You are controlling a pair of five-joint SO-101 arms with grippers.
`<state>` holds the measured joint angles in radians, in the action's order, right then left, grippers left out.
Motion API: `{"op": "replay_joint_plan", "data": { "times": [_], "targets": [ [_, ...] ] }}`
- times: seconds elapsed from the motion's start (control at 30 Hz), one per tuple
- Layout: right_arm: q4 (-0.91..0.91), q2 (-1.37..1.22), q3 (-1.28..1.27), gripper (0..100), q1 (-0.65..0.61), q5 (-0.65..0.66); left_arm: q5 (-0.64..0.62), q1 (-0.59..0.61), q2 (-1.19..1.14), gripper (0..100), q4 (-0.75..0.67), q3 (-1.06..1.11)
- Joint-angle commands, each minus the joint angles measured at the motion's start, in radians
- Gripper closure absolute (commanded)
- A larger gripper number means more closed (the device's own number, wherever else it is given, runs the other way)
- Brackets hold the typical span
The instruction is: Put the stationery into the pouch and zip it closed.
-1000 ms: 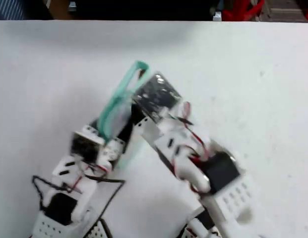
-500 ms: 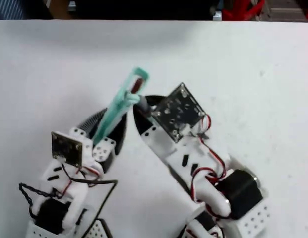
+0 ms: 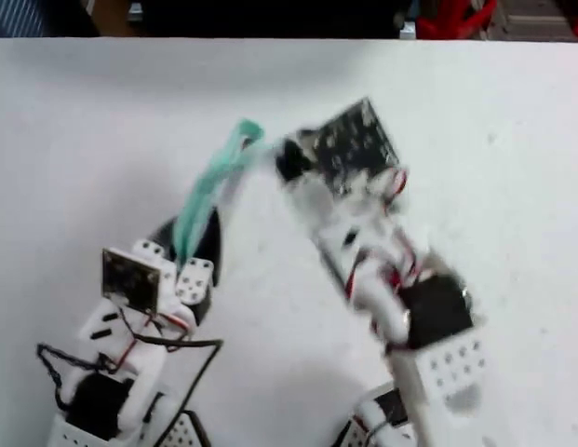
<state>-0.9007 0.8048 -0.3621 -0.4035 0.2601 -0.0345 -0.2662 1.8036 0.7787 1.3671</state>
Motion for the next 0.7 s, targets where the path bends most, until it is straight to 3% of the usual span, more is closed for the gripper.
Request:
{"op": "replay_joint_plan", "data": {
  "times": [0.0, 0.23, 0.37, 0.43, 0.53, 0.67],
  "targets": [
    [0.122, -0.097, 0.029, 98.1, 0.105, -0.006, 0.006, -0.013, -0.012, 98, 0.000, -0.028],
    [0.113, -0.185, 0.095, 98.1, 0.156, -0.008, 0.008, -0.013, -0.012, 98, 0.002, -0.026],
    [-0.173, -0.079, 0.204, 97.3, -0.019, 0.003, 0.008, -0.013, -0.012, 98, 0.000, -0.025],
    [-0.291, -0.005, 0.233, 91.2, -0.130, 0.025, 0.008, -0.013, -0.012, 98, 0.000, -0.025],
    [-0.340, 0.076, 0.189, 78.9, -0.260, 0.041, 0.008, -0.013, -0.012, 98, 0.000, -0.025],
    [-0.259, 0.117, 0.011, 76.2, -0.366, 0.051, 0.008, -0.013, -0.012, 98, 0.000, -0.025]
  ]
}}
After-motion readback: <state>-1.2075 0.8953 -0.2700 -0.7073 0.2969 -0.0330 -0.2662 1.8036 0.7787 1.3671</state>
